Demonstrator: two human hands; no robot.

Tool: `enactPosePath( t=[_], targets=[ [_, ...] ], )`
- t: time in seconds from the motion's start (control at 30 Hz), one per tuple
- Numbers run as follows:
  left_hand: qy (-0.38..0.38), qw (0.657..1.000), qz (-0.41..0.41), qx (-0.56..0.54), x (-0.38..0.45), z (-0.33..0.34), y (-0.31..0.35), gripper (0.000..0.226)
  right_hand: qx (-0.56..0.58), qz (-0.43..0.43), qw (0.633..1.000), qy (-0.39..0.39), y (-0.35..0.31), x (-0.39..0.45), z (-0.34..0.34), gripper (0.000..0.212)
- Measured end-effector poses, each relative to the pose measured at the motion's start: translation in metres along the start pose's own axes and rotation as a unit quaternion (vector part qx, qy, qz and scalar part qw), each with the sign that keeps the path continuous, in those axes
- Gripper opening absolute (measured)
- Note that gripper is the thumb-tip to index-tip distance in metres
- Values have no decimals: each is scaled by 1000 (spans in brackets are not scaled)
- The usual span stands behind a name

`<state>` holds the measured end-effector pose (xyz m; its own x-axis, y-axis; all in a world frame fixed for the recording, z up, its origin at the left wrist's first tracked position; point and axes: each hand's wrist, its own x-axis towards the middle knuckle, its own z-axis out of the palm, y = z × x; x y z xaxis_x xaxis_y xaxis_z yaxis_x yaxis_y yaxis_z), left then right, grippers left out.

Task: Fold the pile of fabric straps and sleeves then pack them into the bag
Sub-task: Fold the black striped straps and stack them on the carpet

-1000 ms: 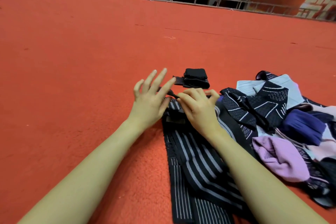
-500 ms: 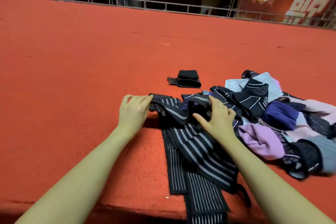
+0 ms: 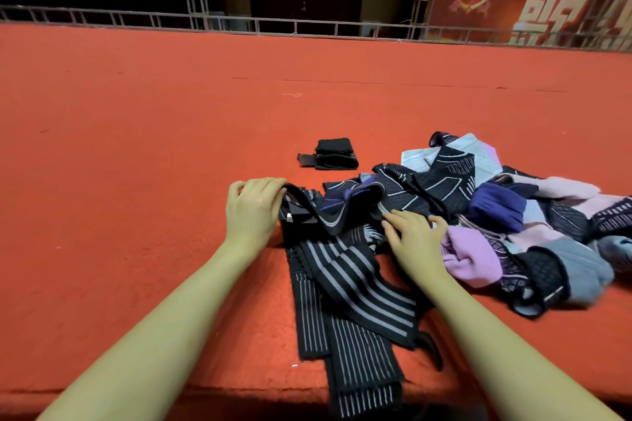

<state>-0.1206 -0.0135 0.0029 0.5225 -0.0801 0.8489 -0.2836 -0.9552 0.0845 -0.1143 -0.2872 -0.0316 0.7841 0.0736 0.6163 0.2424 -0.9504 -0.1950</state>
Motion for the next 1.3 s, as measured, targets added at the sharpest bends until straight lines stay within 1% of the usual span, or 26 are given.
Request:
enactPosePath(
  t=[0.03,0.07,0.13,0.27,0.37,0.53,0.63,0.73,0.8,0.87,0.93,0.97,1.03,1.13,1.17,1.27,1.3],
  targets=[
    [2,1000,-8,5,2,1,2,29,-4,-15,999,44,1,4,-3,16],
    [4,1000,-14,11,5,2,4,29,-13,-26,997,70,3,10,-7,17],
    [8,1000,-19,20,13,5,9,28,-34,-37,994,100,5,25,-18,20],
    [38,999,-10,30,32,12,17,23,-69,-62,981,168,19,52,-31,11],
    [63,998,2,30,49,19,23,20,-76,-85,967,229,27,75,-42,12],
    [87,996,8,22,80,34,38,19,-82,-103,955,265,42,110,-52,12],
    [105,994,11,14,103,43,45,21,-74,-99,951,284,55,126,-54,15],
    [130,991,22,10,117,49,49,17,-74,-88,949,293,65,136,-53,15],
    [129,990,56,0,112,54,48,17,-80,-104,954,270,72,134,-46,13],
    [103,989,103,-4,93,59,44,20,-77,-134,966,209,81,121,-34,11],
    [68,990,120,-2,69,62,37,23,-60,-142,980,129,87,99,-21,25],
    [52,992,118,1,59,62,34,24,-50,-131,985,100,88,88,-16,30],
    [25,994,111,6,45,58,28,30,-42,-82,993,80,86,69,-12,32],
    [0,992,123,8,38,50,24,35,-58,35,993,93,84,57,-12,31],
    [-5,991,130,13,36,49,23,34,-61,70,992,83,83,55,-13,32],
    [-24,990,134,27,30,52,26,31,-59,149,987,-12,82,45,-16,45],
    [-30,990,133,28,27,53,28,30,-61,158,985,-19,80,41,-16,45]
  ],
)
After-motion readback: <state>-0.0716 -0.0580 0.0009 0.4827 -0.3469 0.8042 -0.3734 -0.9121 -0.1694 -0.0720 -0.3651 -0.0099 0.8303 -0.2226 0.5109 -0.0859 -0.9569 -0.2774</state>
